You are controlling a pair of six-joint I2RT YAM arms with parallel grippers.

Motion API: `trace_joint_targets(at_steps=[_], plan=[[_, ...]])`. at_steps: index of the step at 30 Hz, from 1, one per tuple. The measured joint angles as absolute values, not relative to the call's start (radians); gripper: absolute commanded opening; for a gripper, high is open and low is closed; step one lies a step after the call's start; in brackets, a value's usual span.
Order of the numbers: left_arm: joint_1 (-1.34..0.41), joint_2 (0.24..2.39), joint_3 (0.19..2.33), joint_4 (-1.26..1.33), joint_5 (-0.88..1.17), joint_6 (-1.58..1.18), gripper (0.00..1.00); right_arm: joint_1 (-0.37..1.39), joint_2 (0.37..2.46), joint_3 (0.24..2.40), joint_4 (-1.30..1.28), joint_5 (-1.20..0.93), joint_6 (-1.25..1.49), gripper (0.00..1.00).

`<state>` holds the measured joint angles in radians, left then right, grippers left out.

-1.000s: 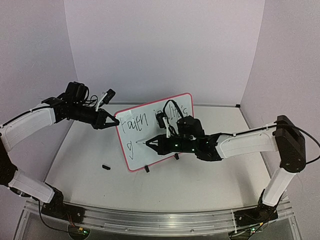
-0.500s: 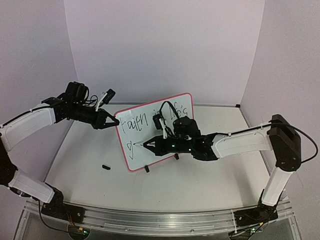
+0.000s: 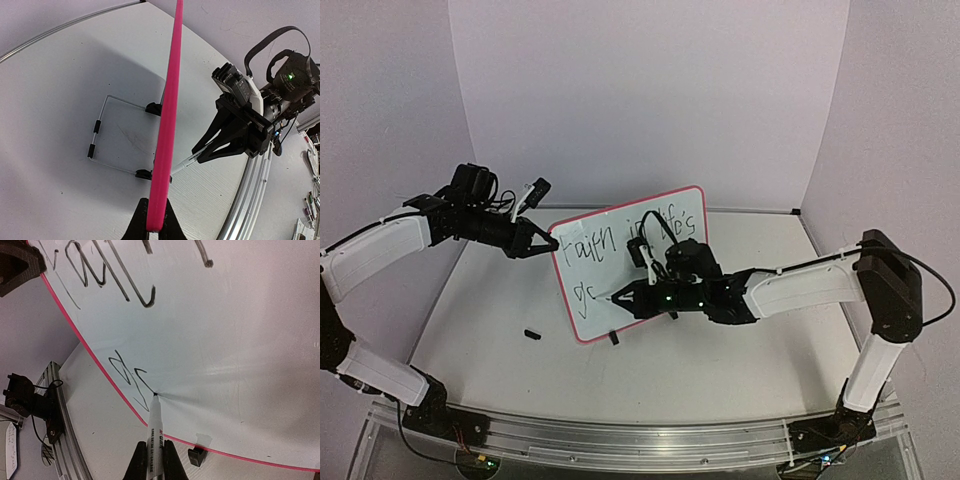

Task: Write a sentence on the whiteboard

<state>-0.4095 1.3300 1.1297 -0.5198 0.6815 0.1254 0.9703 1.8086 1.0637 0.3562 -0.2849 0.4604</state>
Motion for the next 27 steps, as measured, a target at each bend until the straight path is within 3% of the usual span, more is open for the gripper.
trace_joint_targets(at_steps=[27], plan=[[-0.410, 1.330, 1.130, -0.520, 0.682, 0.126, 0.00, 0.954, 1.676, 1.053, 0.372, -0.279, 0.437, 0.00]])
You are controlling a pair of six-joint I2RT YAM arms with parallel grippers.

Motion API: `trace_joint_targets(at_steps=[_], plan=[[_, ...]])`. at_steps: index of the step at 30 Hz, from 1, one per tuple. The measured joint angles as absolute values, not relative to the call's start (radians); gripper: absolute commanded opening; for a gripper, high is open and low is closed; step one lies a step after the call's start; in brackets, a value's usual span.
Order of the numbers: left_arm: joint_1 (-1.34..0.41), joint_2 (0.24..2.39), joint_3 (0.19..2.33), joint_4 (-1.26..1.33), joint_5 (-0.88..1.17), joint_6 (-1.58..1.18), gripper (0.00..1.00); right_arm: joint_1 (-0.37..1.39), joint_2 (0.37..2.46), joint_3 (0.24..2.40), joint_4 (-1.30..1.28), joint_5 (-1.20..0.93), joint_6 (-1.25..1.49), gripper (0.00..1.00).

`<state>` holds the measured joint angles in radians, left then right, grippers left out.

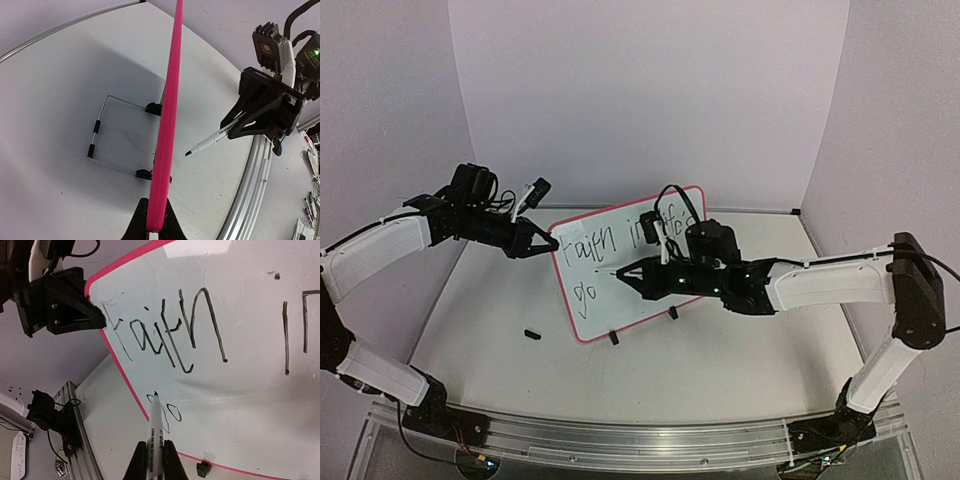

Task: Write a sentence on the whiteboard

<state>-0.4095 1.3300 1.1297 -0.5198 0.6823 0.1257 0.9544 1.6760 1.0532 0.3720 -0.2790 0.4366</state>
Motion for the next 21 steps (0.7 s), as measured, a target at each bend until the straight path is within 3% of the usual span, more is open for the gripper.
trace_joint_targets(at_steps=[21], plan=[[-0.410, 1.330, 1.130, -0.520, 0.682, 0.126, 0.00, 0.925, 1.740, 1.045, 0.374, -0.329, 0.451, 0.00]])
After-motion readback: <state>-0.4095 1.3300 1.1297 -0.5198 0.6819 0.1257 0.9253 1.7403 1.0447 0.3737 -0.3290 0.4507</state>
